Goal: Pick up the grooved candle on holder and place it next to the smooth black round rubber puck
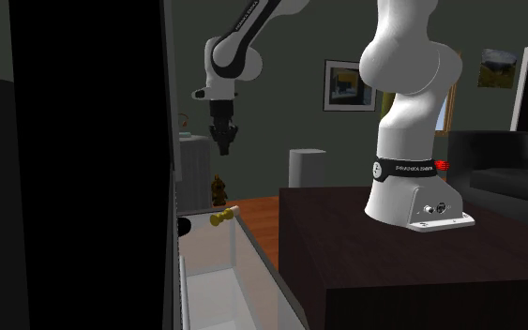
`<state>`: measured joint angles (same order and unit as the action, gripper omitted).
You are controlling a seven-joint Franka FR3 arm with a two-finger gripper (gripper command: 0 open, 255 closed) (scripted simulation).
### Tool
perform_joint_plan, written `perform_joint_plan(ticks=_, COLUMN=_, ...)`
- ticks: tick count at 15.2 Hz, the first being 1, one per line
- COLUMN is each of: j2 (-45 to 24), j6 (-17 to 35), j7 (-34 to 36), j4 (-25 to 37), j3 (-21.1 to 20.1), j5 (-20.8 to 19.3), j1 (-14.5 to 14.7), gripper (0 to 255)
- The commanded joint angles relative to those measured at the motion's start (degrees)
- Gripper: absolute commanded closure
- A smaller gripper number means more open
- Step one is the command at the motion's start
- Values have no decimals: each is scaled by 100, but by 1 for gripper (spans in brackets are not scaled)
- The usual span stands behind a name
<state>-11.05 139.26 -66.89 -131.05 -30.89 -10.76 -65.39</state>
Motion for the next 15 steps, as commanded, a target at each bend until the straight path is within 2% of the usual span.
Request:
perform_joint_plan(ticks=1, j2=0, j6=0, j7=0, j4=0, j3=0, j5=0, j1=0, gripper=255)
perform_joint_plan(ticks=6, j2=0, j6=0, j7=0, j4=0, j3=0, j5=0, j1=0, gripper=255)
perform_joint_plan(ticks=7, j2=0, j6=0, j7=0, j4=0, j3=0, j5=0, j1=0, gripper=0)
perform_joint_plan(ticks=15, j2=-1543, j6=1009, j7=627, j4=262, j3=689, j5=-1083, j1=359, gripper=0)
